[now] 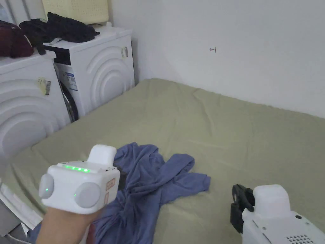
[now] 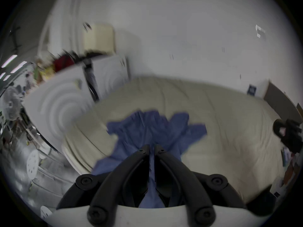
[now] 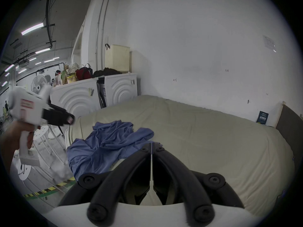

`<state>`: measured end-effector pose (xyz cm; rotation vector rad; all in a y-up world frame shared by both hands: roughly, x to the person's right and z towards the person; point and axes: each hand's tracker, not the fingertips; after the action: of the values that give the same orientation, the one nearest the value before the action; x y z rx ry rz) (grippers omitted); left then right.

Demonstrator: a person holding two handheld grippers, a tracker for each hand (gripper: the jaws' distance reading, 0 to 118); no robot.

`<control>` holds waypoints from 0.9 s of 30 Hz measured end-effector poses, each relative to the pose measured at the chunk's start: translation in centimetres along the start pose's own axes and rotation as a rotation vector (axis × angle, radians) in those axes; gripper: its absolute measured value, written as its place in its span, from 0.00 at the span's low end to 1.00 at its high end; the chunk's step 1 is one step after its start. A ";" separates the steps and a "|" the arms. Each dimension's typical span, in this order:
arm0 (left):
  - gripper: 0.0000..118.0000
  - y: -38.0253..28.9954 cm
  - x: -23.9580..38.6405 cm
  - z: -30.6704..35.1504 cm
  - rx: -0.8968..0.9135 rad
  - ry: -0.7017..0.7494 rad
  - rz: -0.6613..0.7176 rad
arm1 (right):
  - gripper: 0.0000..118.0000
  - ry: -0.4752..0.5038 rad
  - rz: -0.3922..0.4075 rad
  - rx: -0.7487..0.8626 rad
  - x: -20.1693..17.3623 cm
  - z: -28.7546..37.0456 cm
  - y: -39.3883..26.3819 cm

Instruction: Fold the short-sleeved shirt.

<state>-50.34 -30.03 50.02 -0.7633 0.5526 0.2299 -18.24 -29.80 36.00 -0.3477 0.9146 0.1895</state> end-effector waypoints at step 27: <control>0.03 -0.9 1.8 -20.7 -0.278 0.008 -0.001 | 0.03 -0.058 -0.042 -0.127 4.2 -4.2 -2.4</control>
<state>-56.56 -45.32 37.38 -1.0343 0.5340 0.3070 -18.10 -33.57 30.76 -0.4766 0.8391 0.2188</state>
